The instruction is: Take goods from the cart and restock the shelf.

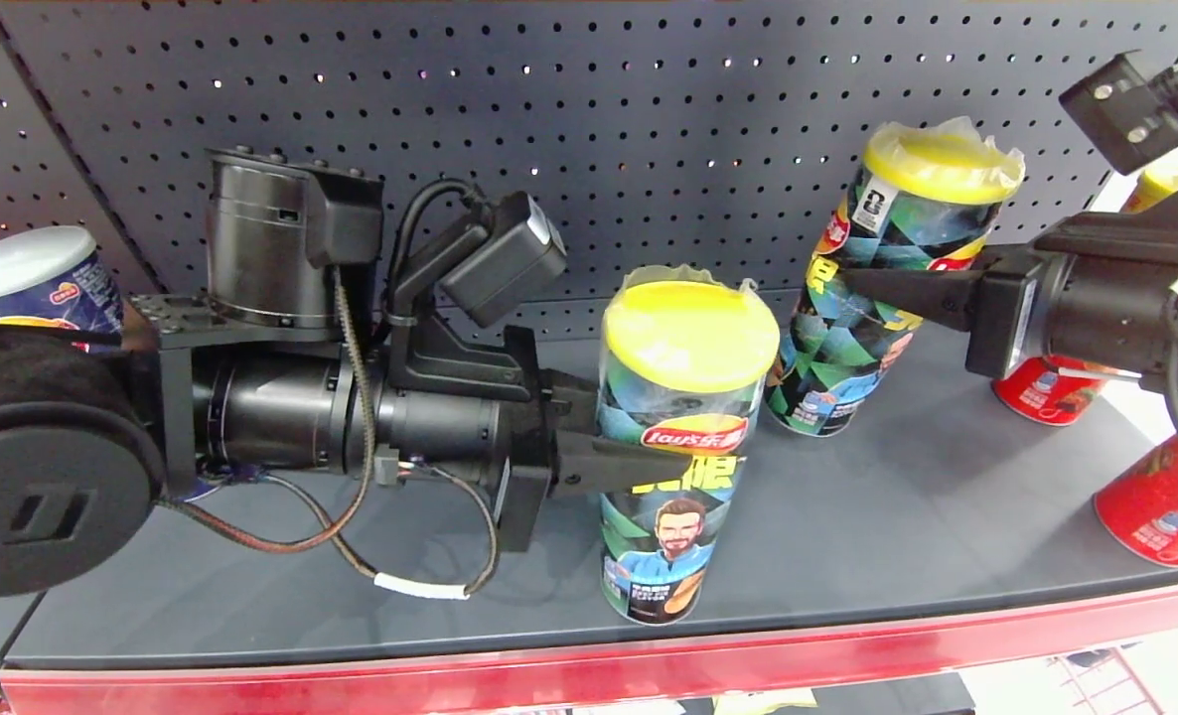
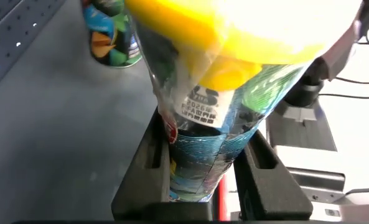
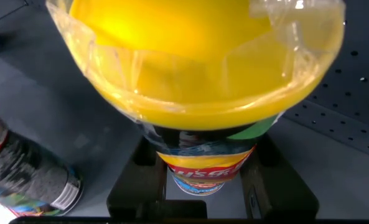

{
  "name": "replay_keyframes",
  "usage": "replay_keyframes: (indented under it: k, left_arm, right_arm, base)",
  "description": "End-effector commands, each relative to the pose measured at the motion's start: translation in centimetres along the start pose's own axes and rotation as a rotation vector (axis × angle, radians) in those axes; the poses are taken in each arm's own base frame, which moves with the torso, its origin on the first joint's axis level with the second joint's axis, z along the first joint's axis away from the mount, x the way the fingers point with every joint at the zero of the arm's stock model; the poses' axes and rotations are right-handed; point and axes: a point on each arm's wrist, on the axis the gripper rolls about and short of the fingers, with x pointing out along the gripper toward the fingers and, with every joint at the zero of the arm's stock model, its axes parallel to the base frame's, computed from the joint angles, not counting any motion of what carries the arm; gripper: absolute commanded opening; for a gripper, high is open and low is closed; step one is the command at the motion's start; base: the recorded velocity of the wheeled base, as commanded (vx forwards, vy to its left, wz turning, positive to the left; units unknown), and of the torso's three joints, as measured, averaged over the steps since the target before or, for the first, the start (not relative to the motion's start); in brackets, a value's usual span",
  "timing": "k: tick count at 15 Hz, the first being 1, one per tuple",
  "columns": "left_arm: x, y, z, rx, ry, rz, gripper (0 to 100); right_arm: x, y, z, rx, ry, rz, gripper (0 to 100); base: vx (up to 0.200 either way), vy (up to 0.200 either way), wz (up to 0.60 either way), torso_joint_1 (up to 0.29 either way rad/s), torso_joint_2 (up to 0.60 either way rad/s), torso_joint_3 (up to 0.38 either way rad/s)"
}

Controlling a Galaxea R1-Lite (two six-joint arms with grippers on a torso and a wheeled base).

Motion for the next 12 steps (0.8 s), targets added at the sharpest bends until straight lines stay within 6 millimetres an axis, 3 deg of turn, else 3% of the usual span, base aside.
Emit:
replay_keyframes:
  k: [1, 12]
  left_arm:
    - [-0.10, -0.49, 0.30, 0.010, -0.009, -0.009, 0]
    - [-0.16, -1.37, -0.55, -0.010, 0.009, -0.049, 0]
  right_arm:
    - [0.04, 0.01, -0.02, 0.000, 0.001, 0.001, 0]
    - [0.32, 0.00, -0.10, -0.002, 0.007, 0.003, 0]
  base:
    - [0.000, 0.000, 0.00, 0.000, 0.00, 0.000]
    - [0.000, 0.000, 0.00, 0.000, 0.00, 0.000]
